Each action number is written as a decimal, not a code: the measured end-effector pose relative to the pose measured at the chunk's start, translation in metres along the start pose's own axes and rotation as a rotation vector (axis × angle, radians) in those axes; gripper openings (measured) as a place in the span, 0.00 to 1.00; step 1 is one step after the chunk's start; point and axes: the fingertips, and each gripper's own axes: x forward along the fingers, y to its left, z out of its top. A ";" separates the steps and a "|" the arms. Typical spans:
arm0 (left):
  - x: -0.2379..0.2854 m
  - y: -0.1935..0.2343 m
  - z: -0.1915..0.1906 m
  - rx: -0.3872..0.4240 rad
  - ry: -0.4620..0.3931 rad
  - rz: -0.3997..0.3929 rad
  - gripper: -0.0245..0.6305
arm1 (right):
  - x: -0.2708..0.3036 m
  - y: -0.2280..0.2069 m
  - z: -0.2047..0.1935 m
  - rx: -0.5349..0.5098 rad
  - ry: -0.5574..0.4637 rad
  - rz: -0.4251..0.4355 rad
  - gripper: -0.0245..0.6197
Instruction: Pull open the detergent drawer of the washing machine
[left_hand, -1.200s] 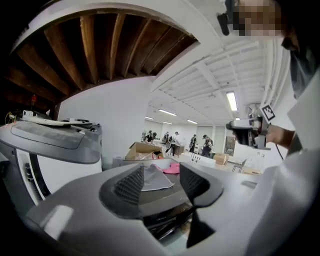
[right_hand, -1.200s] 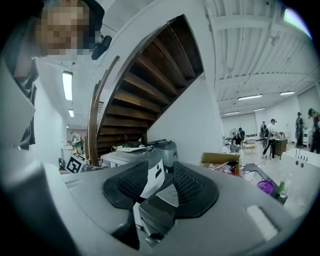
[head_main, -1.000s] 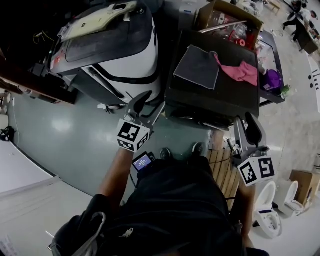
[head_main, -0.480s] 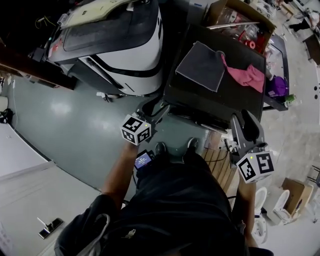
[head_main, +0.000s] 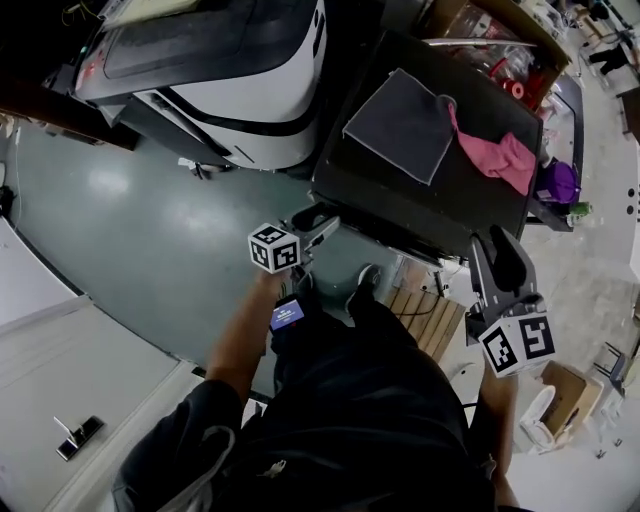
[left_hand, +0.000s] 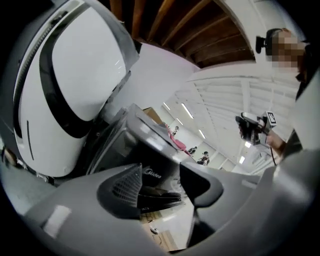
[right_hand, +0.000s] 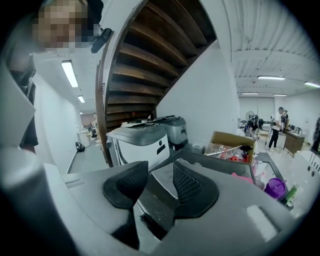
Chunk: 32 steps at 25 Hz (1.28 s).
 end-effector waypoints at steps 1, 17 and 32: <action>0.005 0.005 -0.008 -0.024 -0.003 0.002 0.43 | 0.001 -0.004 -0.002 -0.007 0.010 0.003 0.26; 0.084 0.007 -0.047 -0.301 -0.206 -0.250 0.65 | 0.014 -0.031 -0.071 -0.047 0.176 0.073 0.26; 0.037 -0.007 -0.058 -0.635 -0.519 -0.422 0.61 | -0.006 -0.042 -0.120 -0.009 0.275 0.034 0.26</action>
